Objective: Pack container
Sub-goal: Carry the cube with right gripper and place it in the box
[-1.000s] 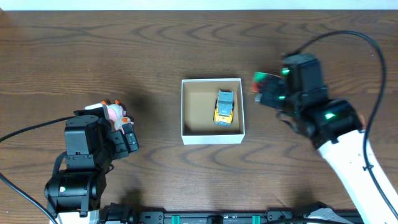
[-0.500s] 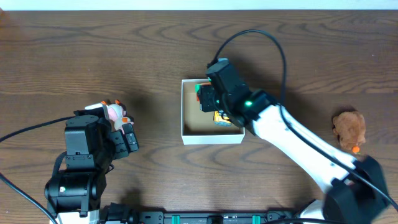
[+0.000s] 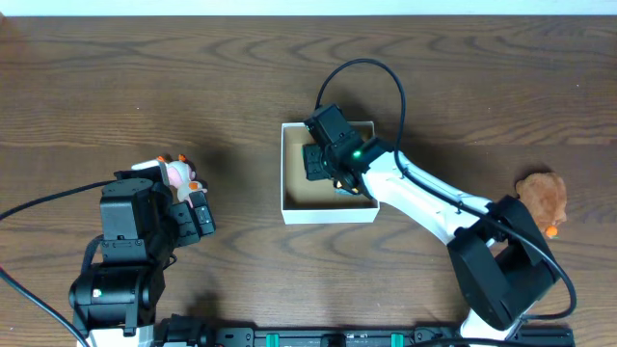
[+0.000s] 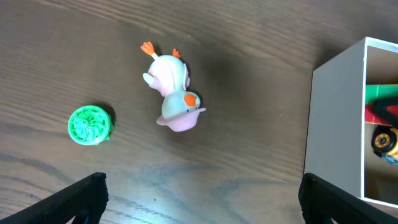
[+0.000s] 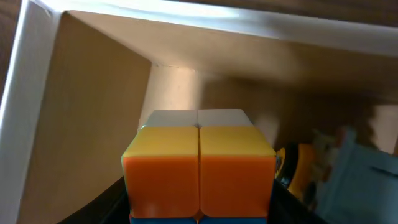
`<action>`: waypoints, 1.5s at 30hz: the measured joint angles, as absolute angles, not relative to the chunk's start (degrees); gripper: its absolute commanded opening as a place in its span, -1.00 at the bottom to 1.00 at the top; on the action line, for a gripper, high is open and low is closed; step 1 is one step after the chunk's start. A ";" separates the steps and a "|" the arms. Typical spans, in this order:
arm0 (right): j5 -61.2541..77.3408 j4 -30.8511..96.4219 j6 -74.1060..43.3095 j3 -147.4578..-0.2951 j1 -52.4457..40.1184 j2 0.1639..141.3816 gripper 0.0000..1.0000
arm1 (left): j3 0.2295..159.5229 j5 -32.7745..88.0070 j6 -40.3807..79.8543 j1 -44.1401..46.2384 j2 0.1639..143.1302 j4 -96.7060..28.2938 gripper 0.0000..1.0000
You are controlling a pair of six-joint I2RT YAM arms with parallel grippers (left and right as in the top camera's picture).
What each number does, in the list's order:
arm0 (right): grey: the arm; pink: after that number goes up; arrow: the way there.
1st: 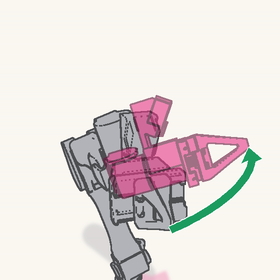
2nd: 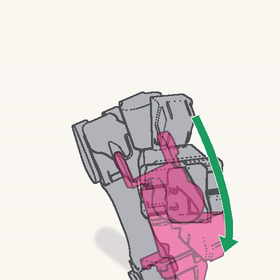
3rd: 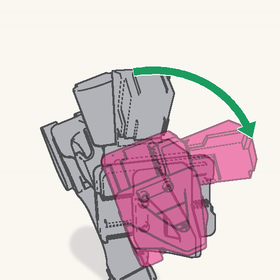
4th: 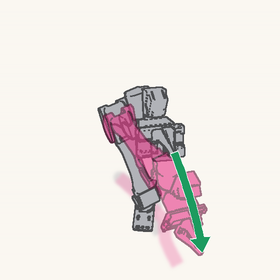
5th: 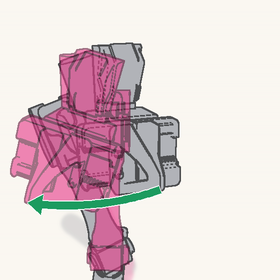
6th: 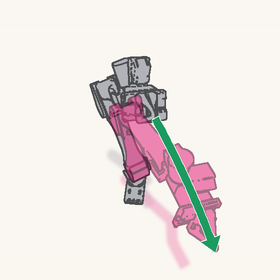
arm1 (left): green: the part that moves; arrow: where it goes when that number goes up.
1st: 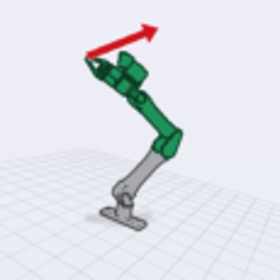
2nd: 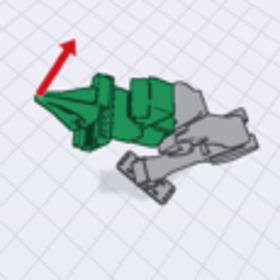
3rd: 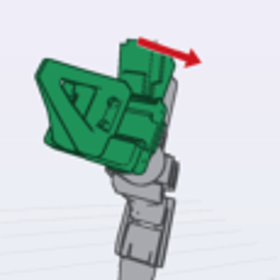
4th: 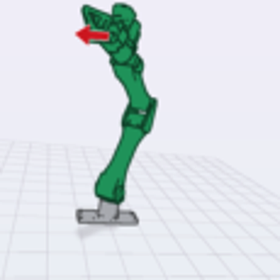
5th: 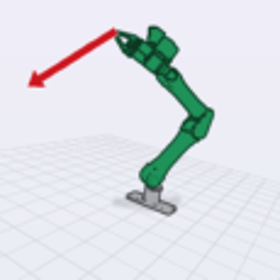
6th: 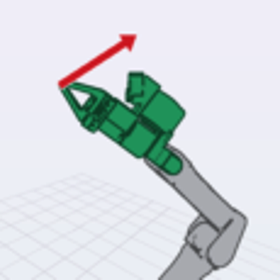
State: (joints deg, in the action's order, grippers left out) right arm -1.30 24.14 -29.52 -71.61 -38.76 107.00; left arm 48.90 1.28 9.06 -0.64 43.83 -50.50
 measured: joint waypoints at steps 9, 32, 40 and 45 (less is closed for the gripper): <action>-1.28 24.12 -29.47 -71.61 -38.76 107.00 0.03 | 48.90 1.28 9.06 -0.64 43.83 -50.52 0.96; -1.02 20.12 -27.53 -71.64 -38.79 106.98 -0.56 | 48.90 1.28 9.06 -0.64 43.83 -50.52 0.96; 1.93 20.03 -24.34 -72.40 -39.99 106.98 -0.92 | 48.90 1.28 9.06 -0.64 43.83 -50.54 0.96; 2.15 20.08 -24.05 -72.40 -40.73 106.98 -0.91 | 48.90 1.28 9.06 -0.64 43.83 -50.54 0.96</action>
